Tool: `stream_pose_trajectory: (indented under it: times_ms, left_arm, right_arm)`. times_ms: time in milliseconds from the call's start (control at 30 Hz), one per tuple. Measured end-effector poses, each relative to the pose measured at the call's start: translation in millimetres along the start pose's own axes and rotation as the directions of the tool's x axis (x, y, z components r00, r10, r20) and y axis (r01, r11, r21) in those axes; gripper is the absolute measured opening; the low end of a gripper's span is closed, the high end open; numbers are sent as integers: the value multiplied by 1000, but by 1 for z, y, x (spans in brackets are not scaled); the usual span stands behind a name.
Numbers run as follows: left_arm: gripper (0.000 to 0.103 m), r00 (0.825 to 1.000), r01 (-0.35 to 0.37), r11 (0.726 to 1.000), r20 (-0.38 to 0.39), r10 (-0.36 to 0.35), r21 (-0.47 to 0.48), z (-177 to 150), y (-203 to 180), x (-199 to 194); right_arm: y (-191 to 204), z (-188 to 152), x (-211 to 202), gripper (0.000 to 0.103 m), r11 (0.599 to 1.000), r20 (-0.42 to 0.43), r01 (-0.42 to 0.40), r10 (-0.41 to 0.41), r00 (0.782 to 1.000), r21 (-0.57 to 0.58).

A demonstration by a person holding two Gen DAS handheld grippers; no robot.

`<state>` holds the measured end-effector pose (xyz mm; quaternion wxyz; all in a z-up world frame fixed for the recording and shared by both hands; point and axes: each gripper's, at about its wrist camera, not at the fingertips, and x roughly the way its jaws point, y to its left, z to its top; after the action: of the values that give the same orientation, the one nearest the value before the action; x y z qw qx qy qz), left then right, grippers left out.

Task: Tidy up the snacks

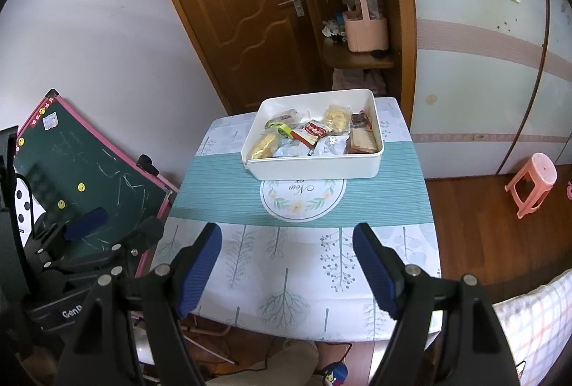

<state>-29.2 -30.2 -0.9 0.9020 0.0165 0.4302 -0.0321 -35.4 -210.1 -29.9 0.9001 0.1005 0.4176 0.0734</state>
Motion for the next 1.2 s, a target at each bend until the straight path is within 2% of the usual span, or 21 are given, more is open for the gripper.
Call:
stream_pose_trajectory:
  times_ms: [1200]
  left_arm:
    - [97,1000,14,1000,-6,-14,14,0,-12,-4]
  right_arm:
    - [-3,-4,-6,77,1000,-7,-1,1,1000,6]
